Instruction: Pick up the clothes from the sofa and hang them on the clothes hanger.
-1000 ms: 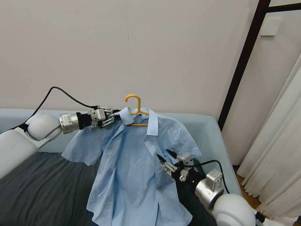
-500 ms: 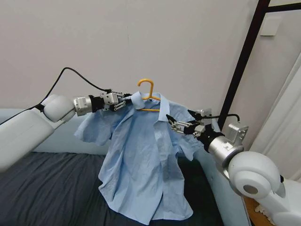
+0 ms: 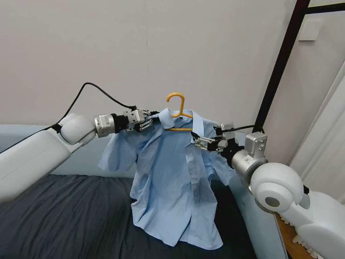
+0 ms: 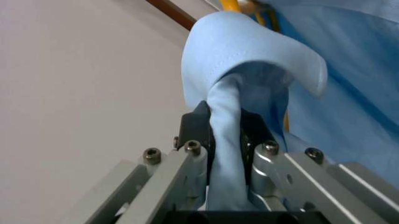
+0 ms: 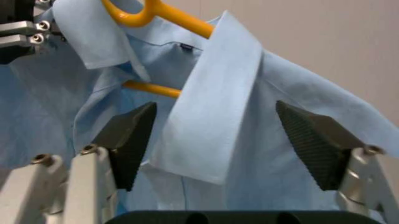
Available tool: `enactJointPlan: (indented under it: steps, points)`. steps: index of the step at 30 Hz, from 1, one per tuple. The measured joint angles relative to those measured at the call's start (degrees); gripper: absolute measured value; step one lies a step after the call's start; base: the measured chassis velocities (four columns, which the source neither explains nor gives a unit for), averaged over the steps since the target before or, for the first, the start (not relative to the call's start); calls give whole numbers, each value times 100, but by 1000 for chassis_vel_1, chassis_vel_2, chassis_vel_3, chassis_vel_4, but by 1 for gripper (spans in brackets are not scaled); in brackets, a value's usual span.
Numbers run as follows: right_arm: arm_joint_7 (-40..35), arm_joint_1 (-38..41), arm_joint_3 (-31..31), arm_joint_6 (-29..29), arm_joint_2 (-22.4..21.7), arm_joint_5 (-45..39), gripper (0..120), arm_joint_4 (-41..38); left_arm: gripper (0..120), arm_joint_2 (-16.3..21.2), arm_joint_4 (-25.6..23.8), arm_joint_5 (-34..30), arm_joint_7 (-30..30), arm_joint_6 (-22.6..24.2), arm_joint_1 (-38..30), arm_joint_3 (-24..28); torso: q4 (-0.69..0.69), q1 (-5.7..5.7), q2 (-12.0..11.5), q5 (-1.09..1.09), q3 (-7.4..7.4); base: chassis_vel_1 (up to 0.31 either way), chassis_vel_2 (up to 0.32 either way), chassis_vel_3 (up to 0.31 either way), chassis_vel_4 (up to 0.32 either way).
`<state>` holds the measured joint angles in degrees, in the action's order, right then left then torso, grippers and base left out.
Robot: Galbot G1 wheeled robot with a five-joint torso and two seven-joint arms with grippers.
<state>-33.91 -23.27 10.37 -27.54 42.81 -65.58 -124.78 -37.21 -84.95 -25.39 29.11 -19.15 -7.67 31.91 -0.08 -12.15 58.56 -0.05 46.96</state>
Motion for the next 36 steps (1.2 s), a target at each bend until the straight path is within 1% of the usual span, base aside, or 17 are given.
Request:
enactJointPlan:
  steps: [2, 3, 4, 8, 9, 13, 14, 15, 19, 25, 29, 36]
  points:
    - [-13, 36, 83, -19, 48, 20, 64, 46, 7, -5, -54, 3, 1, 33, 30, 11, 0, 0, 0, 0, 0, 0, 0, 0, 0]
    - [-13, 36, 83, -19, 48, 20, 64, 46, 7, -5, -54, 3, 1, 33, 30, 11, 0, 0, 0, 0, 0, 0, 0, 0, 0]
    - [-15, 48, 119, -32, 79, 29, 57, 80, 7, 0, -87, 4, 0, 51, 52, 11, 0, 0, 0, 0, 0, 0, 0, 0, 0]
    - [-8, 18, 142, -33, 89, 69, 41, 114, 7, 69, -135, -3, 0, 61, 96, 11, 0, 0, 0, 0, 0, 0, 0, 0, 0]
    - [-8, 18, 142, -33, 89, 69, 41, 114, 7, 69, -135, -3, 0, 61, 96, 11, 0, 0, 0, 0, 0, 0, 0, 0, 0]
    - [4, -8, 154, -18, 86, 65, 23, 105, 7, 83, -172, -27, -12, 81, 132, 3, 0, 0, 1, 0, 0, 0, 0, 0, 0]
    - [4, -8, 154, -18, 86, 65, 23, 105, 7, 83, -172, -27, -12, 81, 132, 3, 0, 0, 1, 0, 0, 0, 0, 0, 0]
    - [6, -7, 156, -14, 85, 62, 20, 97, 7, 80, -176, -32, -19, 84, 134, -1, 0, 0, 1, 0, 0, 0, 0, 0, 0]
    - [13, 0, 165, 16, 71, 32, 1, 71, 7, 79, -188, -59, -29, 87, 135, -7, 0, 0, 1, 0, 0, 0, 0, 0, 0]
    - [64, 126, 241, 211, 60, -1, 0, 64, 7, 22, -113, -66, -6, 84, 83, -18, 0, 0, 1, -1, 0, 0, 0, 0, 0]
    - [111, 572, 369, 366, 101, -189, 0, 83, 7, -119, 2, -115, 39, 67, -182, 115, 0, 0, 1, 0, 0, 0, 0, 0, 0]
    - [238, 1071, 657, 299, 82, -119, 0, 70, 7, -278, 101, -227, 23, 84, -470, 279, 0, 0, 1, 0, 0, 0, 0, 0, 0]
